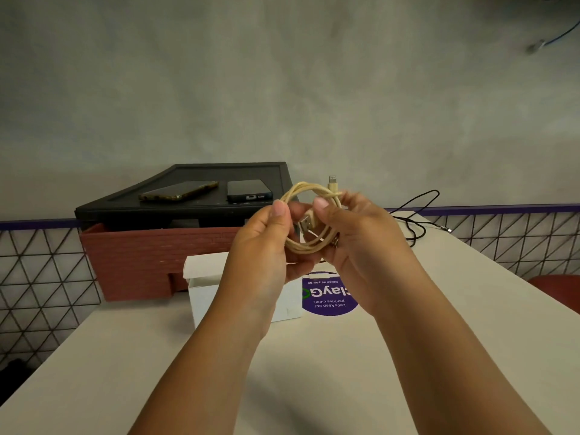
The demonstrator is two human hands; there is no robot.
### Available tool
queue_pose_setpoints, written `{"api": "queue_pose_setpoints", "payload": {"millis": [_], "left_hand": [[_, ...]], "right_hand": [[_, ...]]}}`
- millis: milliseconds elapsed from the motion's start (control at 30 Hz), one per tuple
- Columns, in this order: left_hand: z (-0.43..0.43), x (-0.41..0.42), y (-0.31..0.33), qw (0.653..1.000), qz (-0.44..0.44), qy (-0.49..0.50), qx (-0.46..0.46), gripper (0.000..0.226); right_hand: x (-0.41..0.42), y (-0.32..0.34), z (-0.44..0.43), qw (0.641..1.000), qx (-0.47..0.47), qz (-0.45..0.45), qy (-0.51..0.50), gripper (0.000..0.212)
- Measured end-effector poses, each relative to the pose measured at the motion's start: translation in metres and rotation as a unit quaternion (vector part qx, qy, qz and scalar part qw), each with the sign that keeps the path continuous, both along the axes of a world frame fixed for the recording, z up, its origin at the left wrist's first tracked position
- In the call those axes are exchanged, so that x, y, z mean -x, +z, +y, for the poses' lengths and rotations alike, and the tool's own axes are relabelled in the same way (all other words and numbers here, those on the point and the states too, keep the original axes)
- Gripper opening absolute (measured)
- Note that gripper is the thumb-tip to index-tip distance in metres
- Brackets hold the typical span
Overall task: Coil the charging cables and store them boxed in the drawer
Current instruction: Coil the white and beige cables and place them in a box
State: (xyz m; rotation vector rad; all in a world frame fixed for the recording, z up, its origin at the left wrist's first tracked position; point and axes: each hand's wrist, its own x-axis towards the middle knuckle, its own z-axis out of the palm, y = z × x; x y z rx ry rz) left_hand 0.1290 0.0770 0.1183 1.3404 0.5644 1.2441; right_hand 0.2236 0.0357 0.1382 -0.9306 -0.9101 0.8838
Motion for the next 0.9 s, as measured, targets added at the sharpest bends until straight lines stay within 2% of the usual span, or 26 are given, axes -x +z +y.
{"api": "queue_pose_setpoints", "payload": {"millis": [100, 200, 333, 467, 600, 700, 767, 800, 833, 900], "left_hand": [[0.003, 0.001, -0.001, 1.000, -0.003, 0.016, -0.001, 0.040], [0.005, 0.001, -0.004, 0.999, 0.013, 0.045, -0.004, 0.040], [0.007, -0.001, -0.009, 0.997, 0.029, 0.066, -0.010, 0.037], [0.004, -0.011, -0.016, 0.994, 0.062, 0.083, 0.017, 0.036], [0.004, -0.028, -0.037, 0.990, 0.111, 0.055, 0.068, 0.025], [0.001, -0.041, -0.060, 0.976, 0.167, 0.032, 0.133, 0.008], [-0.004, -0.047, -0.073, 0.965, 0.207, 0.015, 0.162, 0.015], [-0.008, -0.048, -0.080, 0.958, 0.241, 0.016, 0.154, 0.019], [-0.011, -0.048, -0.088, 0.948, 0.297, 0.024, 0.108, 0.021], [-0.017, -0.046, -0.106, 0.898, 0.433, 0.049, -0.061, 0.027]], "right_hand": [[0.000, 0.003, -0.004, 0.996, 0.004, 0.057, 0.062, 0.007], [0.004, 0.001, -0.005, 0.996, 0.020, 0.058, 0.058, 0.011], [-0.001, -0.004, 0.001, 0.992, 0.059, -0.108, -0.035, 0.017], [-0.019, -0.004, 0.003, 0.953, 0.122, -0.255, -0.109, 0.014], [-0.046, -0.013, -0.001, 0.917, 0.200, -0.318, -0.134, 0.011], [-0.059, -0.037, -0.004, 0.879, 0.271, -0.371, -0.131, 0.010], [-0.064, -0.059, -0.009, 0.848, 0.312, -0.412, -0.118, 0.007], [-0.066, -0.071, -0.013, 0.836, 0.324, -0.429, -0.112, 0.008], [-0.068, -0.082, -0.018, 0.831, 0.327, -0.437, -0.108, 0.011], [-0.071, -0.099, -0.030, 0.835, 0.326, -0.431, -0.104, 0.015]]}}
